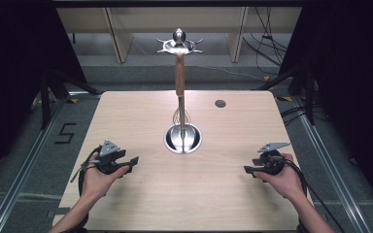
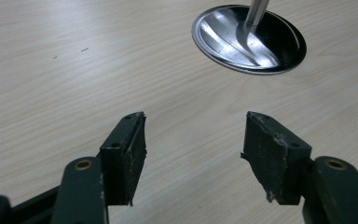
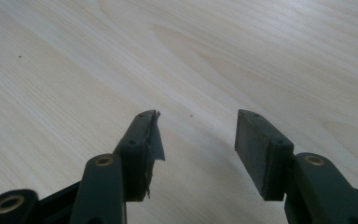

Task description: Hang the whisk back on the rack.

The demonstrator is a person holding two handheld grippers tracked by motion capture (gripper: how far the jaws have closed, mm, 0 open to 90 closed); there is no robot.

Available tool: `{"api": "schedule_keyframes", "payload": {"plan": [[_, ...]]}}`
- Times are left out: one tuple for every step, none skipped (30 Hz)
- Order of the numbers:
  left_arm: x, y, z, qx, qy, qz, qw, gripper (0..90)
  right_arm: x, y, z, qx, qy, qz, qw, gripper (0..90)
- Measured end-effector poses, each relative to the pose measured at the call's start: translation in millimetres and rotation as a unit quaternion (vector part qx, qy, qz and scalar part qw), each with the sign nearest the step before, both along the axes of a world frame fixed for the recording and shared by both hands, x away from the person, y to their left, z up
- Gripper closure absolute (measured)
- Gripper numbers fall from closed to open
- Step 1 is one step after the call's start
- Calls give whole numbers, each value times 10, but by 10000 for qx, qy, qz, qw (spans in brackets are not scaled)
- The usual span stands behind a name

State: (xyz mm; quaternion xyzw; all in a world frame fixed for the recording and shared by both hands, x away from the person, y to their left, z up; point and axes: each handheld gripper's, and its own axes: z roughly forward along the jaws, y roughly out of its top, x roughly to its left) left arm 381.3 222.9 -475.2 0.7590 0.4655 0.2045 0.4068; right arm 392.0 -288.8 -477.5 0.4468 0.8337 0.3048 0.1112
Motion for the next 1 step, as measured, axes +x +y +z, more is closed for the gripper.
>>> {"api": "schedule_keyframes", "payload": {"plan": [[0, 0, 0, 0, 0, 0, 10000, 383, 0, 0, 0, 0, 0, 0, 10000, 495]]}}
